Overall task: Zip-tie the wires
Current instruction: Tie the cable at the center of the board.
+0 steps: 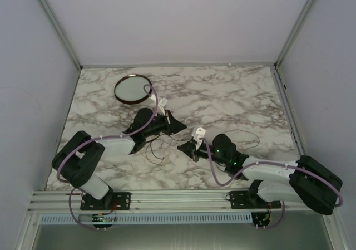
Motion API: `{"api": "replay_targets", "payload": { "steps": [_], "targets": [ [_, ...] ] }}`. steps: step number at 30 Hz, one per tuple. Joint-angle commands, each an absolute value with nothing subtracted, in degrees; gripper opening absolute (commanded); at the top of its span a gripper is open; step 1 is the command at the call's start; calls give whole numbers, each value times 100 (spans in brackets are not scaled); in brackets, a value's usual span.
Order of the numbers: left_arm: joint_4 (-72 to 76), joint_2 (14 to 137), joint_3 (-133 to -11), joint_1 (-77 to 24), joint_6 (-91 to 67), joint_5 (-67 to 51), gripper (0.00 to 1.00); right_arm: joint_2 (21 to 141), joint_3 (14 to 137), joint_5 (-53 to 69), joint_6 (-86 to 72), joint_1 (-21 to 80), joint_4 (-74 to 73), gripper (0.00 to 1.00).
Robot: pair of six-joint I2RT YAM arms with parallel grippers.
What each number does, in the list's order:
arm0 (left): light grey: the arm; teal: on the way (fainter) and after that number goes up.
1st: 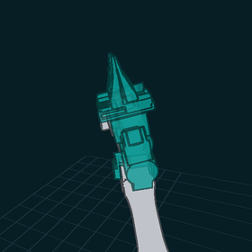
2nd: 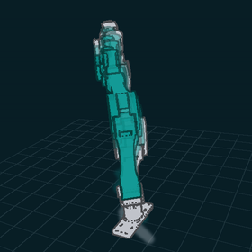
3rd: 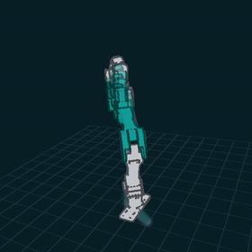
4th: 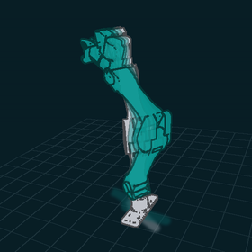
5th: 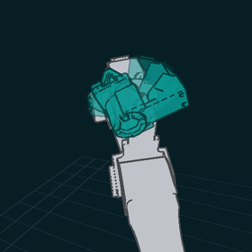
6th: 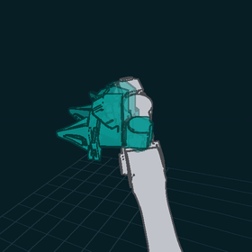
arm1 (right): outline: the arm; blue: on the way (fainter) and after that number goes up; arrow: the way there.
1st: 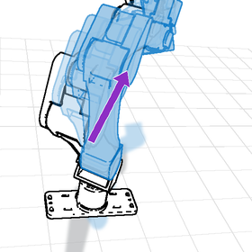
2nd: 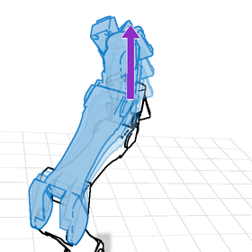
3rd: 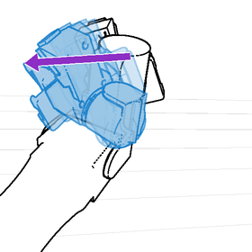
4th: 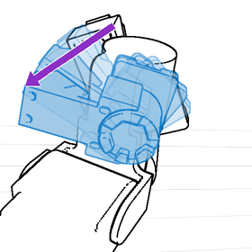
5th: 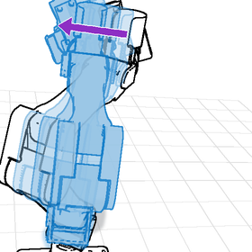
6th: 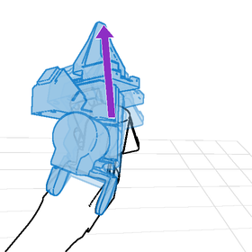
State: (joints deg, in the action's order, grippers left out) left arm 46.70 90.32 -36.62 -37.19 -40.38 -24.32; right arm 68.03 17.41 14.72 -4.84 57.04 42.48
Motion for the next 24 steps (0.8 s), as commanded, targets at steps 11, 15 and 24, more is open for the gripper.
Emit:
{"api": "replay_targets", "payload": {
  "steps": [11,15,24],
  "targets": [
    [7276,8835,-2503,-3794,-3441,-2047,0,6569,1531,2634,-2472,4923,4474,0],
    [7475,8864,-2377,-3800,-3156,-2026,0,6641,1621,3044,-2826,4750,4479,0],
    [8640,8731,-1871,-3801,-2235,-1976,0,6998,2177,4229,-3184,4337,3911,0]
  ]
}}
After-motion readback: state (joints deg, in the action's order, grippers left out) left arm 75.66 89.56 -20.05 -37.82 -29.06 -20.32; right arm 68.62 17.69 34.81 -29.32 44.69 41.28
